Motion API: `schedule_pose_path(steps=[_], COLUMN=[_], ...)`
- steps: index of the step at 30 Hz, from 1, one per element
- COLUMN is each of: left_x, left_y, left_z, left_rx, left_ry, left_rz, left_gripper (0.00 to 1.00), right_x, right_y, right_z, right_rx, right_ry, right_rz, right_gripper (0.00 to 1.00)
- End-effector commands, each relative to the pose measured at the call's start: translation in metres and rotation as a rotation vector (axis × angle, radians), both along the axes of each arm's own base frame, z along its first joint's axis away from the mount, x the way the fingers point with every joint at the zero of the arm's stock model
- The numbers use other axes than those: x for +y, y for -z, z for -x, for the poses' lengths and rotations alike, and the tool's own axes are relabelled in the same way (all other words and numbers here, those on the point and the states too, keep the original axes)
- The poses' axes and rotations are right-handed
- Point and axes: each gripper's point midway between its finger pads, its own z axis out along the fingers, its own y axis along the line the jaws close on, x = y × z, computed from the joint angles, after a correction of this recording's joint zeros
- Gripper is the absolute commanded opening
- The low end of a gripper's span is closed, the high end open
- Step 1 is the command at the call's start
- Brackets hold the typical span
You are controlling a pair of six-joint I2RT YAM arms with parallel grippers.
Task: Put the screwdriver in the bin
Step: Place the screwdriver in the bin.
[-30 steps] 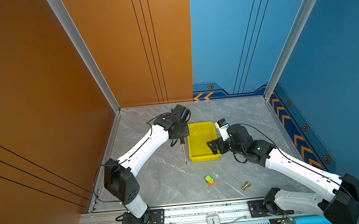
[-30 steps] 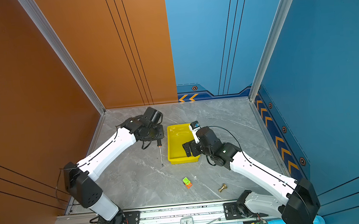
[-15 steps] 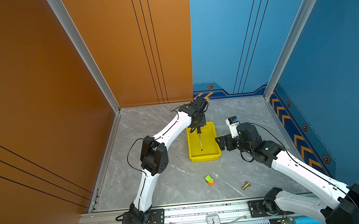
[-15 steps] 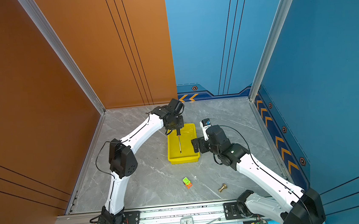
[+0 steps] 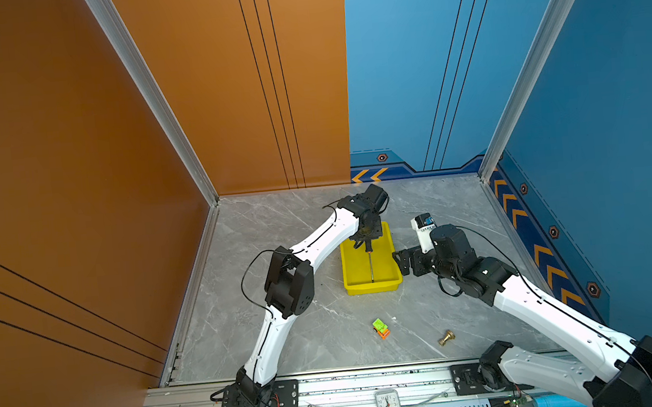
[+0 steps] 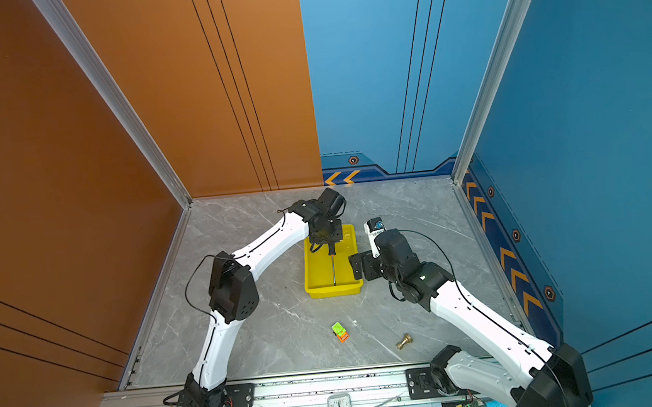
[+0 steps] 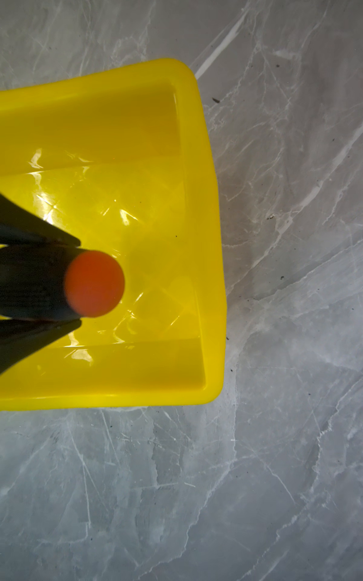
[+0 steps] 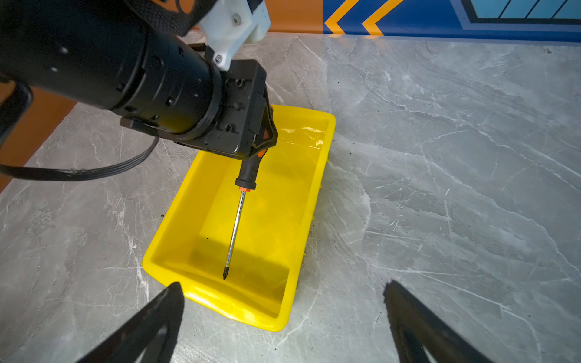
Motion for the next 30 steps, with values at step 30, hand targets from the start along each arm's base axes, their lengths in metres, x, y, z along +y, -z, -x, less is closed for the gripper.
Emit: schedule_pose_path(steps=[30], left_x=[0.005], left_y=[0.072], left_z=[-0.009], left_rx=[0.081], left_ry=[-0.074], left_rz=[-0.051], left_gripper=[0.34], right_x=[-0.012], right_y=[-0.006], right_z=[-0.008], right_rx=[-0.052], right_ry=[0.073], right_rz=[0.024], right_gripper=[1.00])
